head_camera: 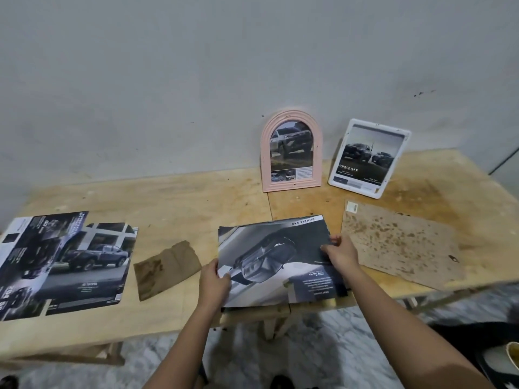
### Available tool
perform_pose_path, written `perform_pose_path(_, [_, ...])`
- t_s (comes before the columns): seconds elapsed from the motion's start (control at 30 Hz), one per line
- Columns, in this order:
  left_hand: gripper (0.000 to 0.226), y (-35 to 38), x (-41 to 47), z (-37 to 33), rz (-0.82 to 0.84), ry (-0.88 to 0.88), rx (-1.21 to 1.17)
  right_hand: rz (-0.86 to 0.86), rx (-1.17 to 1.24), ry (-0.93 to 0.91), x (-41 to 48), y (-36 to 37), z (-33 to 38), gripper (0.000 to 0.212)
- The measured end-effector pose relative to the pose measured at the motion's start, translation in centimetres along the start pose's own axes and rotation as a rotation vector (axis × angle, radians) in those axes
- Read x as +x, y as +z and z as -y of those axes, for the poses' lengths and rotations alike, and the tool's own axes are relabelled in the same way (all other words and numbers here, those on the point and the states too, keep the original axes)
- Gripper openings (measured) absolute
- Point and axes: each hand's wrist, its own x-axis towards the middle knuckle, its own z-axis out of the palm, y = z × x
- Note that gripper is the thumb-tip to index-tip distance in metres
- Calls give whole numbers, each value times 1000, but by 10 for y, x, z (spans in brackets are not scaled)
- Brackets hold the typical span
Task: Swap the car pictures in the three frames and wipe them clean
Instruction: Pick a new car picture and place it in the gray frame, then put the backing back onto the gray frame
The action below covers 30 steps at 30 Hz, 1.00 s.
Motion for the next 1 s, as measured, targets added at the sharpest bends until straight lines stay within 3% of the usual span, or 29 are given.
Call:
perform_pose_path(0.17, [21,18,-11,0,-110,204,240,105,-313,-254,-11,6,-14,40])
perform_pose_path(0.33, [64,46,-5,23,38,325,502,333,-686,-365,-26,22,-36,63])
perform_pose_path(0.4, [66,48,-11,20,100,311,575,346,-787,-380,-25,24,-41,68])
perform_pose_path(0.6, [76,53,-12,16,83,316,647,293,-796,-351,-15,24,-32,69])
perform_pose_path(0.83, [69,51,-10,18,150,269,650,197,-779,-366,-15,29,-32,67])
perform_pose_path(1.0, [59,51,-7,20,40,364,607,147,-774,-384,-20,33,-40,57])
